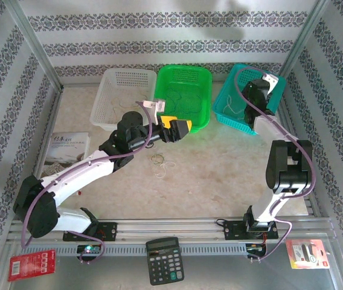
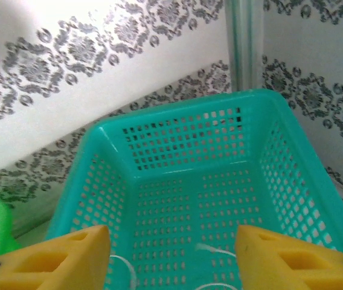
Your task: Untangle the cables
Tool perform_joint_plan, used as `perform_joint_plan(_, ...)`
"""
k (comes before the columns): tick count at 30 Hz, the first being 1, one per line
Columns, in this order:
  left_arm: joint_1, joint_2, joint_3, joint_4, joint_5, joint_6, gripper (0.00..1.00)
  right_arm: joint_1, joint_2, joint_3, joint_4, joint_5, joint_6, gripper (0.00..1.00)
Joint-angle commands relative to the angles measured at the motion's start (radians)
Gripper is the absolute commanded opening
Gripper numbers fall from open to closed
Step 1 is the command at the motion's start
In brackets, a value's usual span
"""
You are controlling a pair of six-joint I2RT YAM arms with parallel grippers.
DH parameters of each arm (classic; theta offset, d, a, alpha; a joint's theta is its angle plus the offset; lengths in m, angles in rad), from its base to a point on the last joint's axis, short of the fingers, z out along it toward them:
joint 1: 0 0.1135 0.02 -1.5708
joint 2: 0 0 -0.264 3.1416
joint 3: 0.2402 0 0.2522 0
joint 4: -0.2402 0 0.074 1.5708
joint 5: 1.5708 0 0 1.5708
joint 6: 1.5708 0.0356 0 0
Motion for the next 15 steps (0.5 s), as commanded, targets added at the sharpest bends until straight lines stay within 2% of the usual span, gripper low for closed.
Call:
perform_joint_plan(1, -0.008, -0.037, -0.016, -0.001, -0.017, 0.029, 1.00, 0.003, -0.059, 0.029, -0.050, -0.081, 0.035, 0.57)
perform_joint_plan(8, 0.001, -0.072, -0.041, -0.058, -0.063, 0.058, 1.00, 0.049, -0.139, 0.011, -0.080, -0.252, 0.104, 0.57)
perform_joint_plan(15, 0.020, -0.112, -0.095, -0.145, -0.133, 0.077, 1.00, 0.198, -0.237, -0.065, -0.107, -0.324, 0.126, 0.55)
